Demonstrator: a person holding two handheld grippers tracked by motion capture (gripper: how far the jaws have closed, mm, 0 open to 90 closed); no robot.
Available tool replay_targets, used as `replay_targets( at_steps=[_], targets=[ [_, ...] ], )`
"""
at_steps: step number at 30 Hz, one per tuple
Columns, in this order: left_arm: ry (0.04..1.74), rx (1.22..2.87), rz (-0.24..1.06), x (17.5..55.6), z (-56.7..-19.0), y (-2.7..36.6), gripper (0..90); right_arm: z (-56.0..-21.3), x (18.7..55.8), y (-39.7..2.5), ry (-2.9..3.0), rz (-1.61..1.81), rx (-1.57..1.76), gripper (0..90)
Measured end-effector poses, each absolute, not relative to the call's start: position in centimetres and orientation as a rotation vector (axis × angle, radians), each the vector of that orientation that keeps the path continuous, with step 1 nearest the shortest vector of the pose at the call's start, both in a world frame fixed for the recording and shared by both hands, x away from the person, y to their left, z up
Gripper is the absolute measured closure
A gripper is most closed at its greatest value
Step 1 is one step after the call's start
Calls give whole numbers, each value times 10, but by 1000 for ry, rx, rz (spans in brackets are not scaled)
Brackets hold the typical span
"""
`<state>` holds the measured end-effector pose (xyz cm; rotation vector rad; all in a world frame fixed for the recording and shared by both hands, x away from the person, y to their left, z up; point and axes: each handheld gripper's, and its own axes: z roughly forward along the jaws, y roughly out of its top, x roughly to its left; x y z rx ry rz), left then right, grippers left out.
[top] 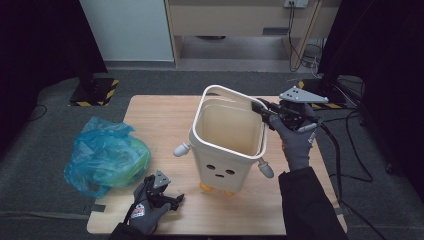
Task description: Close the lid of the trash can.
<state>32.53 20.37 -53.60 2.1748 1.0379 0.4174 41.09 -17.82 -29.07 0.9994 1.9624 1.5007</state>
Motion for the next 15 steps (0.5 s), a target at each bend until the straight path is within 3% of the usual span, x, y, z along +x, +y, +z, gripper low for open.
replay_targets(
  at_steps=[15],
  targets=[
    [1038,2175,418,325,-536,204,0,-289,408,-181,1963,1546,950,673]
  ],
)
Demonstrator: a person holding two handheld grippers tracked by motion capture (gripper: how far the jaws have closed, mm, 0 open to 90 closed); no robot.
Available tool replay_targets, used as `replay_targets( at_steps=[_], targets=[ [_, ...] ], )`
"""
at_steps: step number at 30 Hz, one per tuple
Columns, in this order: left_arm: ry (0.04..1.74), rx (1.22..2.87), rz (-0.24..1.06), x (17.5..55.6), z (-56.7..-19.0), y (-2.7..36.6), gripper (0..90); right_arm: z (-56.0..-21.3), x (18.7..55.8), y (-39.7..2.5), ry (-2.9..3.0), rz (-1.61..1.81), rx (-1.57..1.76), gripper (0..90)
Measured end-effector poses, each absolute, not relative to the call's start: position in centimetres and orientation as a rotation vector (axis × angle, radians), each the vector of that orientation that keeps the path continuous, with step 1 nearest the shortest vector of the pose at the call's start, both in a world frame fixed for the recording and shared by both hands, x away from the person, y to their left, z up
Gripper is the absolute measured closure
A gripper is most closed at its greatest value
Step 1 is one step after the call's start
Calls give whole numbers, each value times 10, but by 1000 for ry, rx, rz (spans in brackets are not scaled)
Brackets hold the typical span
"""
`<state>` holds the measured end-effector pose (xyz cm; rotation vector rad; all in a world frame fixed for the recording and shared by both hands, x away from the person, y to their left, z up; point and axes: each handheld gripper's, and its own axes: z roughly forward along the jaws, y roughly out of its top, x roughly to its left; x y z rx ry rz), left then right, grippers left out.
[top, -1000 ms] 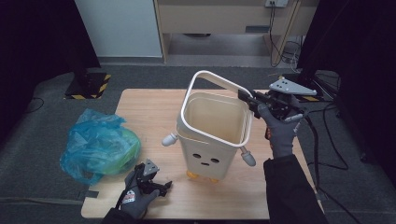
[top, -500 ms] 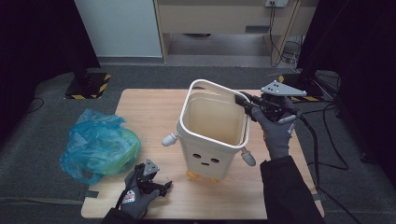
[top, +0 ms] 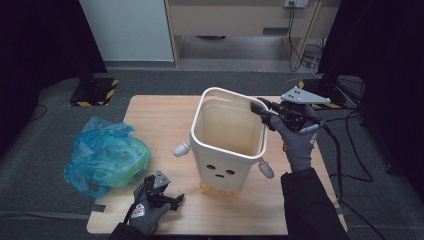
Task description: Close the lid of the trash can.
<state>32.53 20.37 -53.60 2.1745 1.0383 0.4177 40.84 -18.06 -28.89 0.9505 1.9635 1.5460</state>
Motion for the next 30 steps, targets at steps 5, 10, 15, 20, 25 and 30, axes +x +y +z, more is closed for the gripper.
replay_targets(
  at_steps=[5,10,15,20,25,30],
  targets=[
    [1038,2174,418,325,-536,204,0,-289,409,-181,1965,1537,949,697],
    [1038,2174,418,325,-536,204,0,-288,408,-180,1948,1538,967,711],
    [1039,2174,418,325,-536,204,0,-286,406,-180,1941,1562,992,715],
    [1039,2174,418,325,-536,204,0,-284,406,-181,1943,1555,1017,719],
    [1038,2175,418,325,-536,204,0,-290,408,-176,1975,1504,1029,711],
    [1038,2174,418,325,-536,204,0,-294,410,-173,1993,1476,1034,679]
  ],
)
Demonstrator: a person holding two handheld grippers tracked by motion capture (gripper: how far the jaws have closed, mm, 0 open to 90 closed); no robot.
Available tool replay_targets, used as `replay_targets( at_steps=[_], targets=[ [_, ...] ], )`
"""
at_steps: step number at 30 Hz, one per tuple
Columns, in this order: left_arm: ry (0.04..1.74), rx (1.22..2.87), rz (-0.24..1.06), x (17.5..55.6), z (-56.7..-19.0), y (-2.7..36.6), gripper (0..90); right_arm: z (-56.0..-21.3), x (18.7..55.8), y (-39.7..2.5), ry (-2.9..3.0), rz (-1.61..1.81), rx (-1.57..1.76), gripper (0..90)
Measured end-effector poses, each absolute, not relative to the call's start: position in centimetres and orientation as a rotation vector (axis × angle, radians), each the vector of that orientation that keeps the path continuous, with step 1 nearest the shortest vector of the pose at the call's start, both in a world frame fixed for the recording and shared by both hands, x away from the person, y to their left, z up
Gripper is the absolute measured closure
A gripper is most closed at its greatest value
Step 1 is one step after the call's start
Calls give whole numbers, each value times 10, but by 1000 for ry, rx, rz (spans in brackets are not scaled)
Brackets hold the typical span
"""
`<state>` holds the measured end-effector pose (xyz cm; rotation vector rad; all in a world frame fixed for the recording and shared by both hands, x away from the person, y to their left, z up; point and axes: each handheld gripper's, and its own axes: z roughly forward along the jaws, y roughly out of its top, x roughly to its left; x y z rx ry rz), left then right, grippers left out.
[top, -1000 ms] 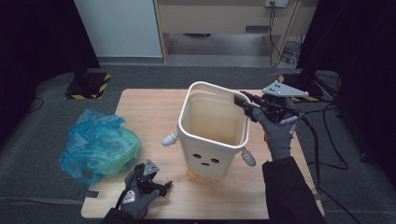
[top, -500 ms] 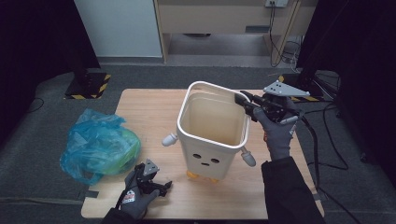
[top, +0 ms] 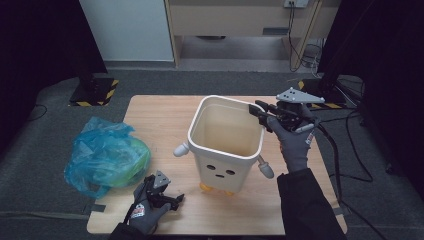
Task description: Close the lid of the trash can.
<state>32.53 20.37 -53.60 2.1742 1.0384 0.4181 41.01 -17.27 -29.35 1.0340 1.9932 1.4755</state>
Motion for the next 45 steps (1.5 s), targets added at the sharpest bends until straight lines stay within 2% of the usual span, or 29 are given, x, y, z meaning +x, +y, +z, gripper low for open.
replay_targets(
  at_steps=[3,10,17,21,30,45],
  targets=[
    [1038,2175,418,325,-536,204,0,-295,410,-172,1998,1466,1031,644],
    [1038,2175,418,325,-536,204,0,-291,408,-175,1970,1520,1007,497],
    [1038,2175,418,325,-536,204,0,-292,408,-174,1953,1500,1004,487],
    [1038,2174,418,325,-536,204,0,-291,407,-174,1914,1515,993,412],
    [1038,2174,419,325,-536,204,0,-285,402,-189,1816,1517,997,333],
    [1038,2175,419,325,-536,204,0,-318,396,-238,1714,1514,1117,293]
  ],
)
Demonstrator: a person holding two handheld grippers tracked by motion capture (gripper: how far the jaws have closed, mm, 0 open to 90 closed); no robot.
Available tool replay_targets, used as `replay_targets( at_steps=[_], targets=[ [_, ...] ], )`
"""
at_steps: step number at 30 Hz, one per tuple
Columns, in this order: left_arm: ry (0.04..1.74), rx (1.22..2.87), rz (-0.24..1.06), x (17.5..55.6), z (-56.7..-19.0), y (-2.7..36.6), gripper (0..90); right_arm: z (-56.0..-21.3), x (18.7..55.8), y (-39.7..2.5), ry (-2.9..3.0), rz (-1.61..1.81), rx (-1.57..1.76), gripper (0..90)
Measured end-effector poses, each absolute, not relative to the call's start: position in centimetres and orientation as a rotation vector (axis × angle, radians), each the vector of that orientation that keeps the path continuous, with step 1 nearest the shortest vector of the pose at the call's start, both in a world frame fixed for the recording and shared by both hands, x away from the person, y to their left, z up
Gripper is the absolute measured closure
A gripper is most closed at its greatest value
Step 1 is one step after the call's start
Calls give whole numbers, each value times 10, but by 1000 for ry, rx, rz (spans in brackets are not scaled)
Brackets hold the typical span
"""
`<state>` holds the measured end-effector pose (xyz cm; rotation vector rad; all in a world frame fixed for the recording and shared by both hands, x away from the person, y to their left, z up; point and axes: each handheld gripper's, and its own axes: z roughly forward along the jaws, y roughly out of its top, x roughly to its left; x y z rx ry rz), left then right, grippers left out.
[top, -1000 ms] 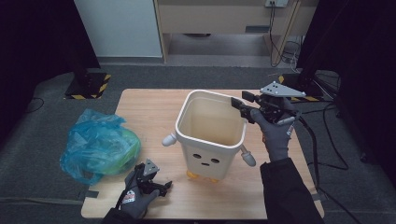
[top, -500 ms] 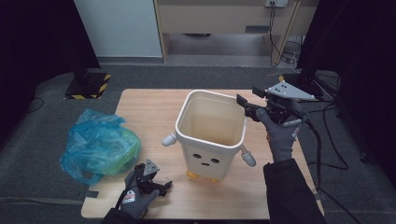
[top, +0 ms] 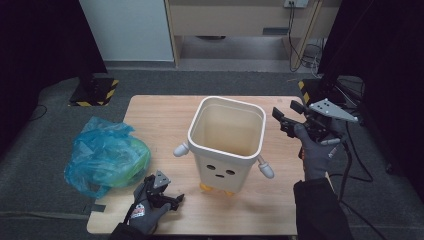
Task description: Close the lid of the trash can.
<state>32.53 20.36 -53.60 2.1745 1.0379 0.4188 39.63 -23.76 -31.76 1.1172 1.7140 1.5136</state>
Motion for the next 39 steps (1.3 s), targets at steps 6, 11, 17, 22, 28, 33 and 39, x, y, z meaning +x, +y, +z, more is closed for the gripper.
replay_targets(
  at_steps=[6,11,17,22,28,33,39],
  targets=[
    [1038,2174,419,325,-536,204,0,-336,388,-250,1732,1499,1153,289],
    [1039,2174,420,325,-536,204,0,-353,382,-256,1755,1465,1179,290],
    [1039,2174,420,325,-536,203,0,-376,375,-260,1789,1434,1188,289],
    [1039,2174,420,325,-536,203,0,-397,369,-264,1819,1408,1207,295],
    [1042,2171,419,325,-536,203,0,-419,367,-272,1863,1351,1252,275],
    [1041,2172,419,325,-536,203,0,-435,363,-276,1881,1319,1292,267],
    [1042,2171,419,325,-536,203,0,-455,356,-277,1946,1238,1316,251]
  ],
)
